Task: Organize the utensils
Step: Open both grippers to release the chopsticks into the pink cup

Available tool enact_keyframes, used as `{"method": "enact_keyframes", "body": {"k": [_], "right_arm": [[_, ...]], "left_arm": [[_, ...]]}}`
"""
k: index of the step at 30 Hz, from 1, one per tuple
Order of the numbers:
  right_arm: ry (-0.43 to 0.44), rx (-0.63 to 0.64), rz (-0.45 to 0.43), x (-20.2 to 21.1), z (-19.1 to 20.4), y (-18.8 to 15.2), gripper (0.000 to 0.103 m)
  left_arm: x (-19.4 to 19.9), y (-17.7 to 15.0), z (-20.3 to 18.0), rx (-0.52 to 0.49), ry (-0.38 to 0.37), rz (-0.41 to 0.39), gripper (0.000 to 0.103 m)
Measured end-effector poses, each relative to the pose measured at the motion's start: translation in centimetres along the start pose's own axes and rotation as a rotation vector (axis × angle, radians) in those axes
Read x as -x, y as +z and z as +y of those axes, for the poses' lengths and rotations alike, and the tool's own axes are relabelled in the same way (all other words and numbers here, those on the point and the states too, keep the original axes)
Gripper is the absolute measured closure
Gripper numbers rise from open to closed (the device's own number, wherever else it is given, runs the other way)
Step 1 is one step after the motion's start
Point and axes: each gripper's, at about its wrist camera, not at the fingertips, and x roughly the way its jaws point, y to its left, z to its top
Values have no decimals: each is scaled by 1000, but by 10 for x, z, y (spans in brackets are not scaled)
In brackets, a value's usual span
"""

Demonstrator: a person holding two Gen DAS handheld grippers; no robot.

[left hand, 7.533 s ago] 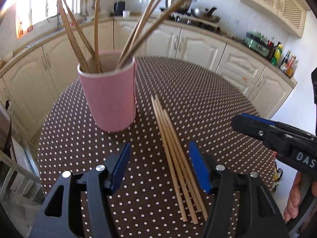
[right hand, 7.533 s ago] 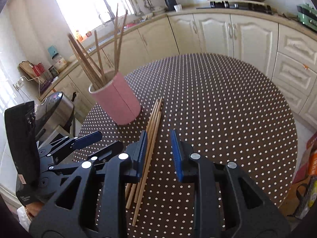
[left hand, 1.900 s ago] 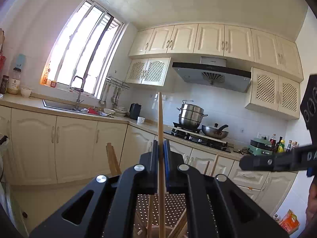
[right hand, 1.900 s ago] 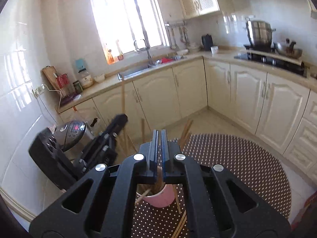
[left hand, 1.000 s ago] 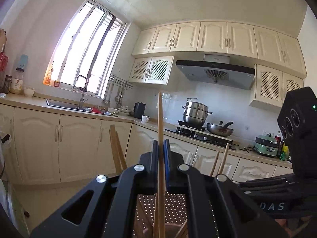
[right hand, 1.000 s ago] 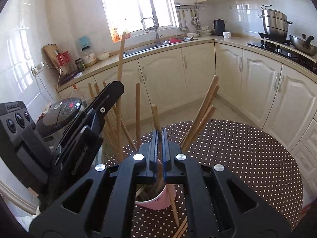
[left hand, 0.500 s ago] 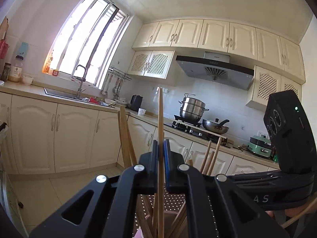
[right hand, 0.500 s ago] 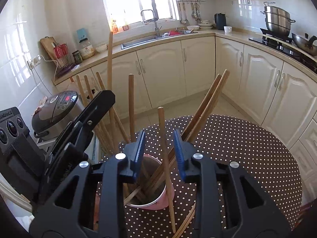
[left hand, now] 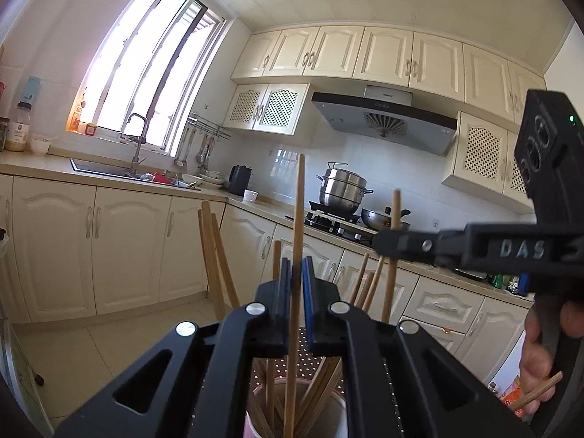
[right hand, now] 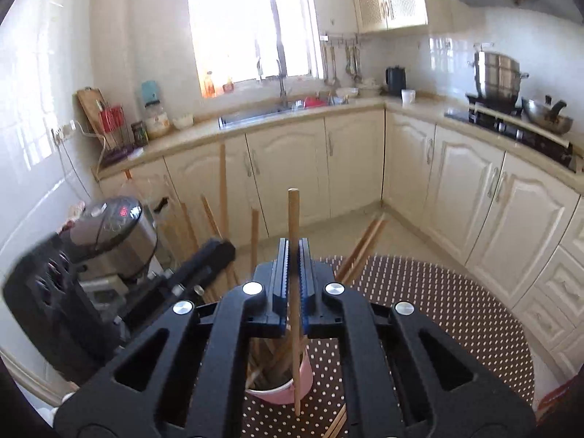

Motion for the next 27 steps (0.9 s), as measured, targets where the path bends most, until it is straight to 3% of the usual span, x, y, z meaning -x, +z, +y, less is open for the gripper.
{"method": "enact_keyframes", "body": {"k": [2, 10, 19, 27], "right_arm": [[-1, 4, -49, 14, 4, 11, 97], [9, 13, -154, 48, 16, 36, 97], [-17, -3, -81, 30, 13, 11, 97], [-38, -16, -119, 35, 11, 4, 97]], "left_arm": [[3, 4, -1, 10, -2, 0, 75], [19, 16, -9, -5, -9, -11, 73], [32, 21, -16, -46, 12, 26, 67], [42, 23, -20, -63, 50, 56, 65]]}}
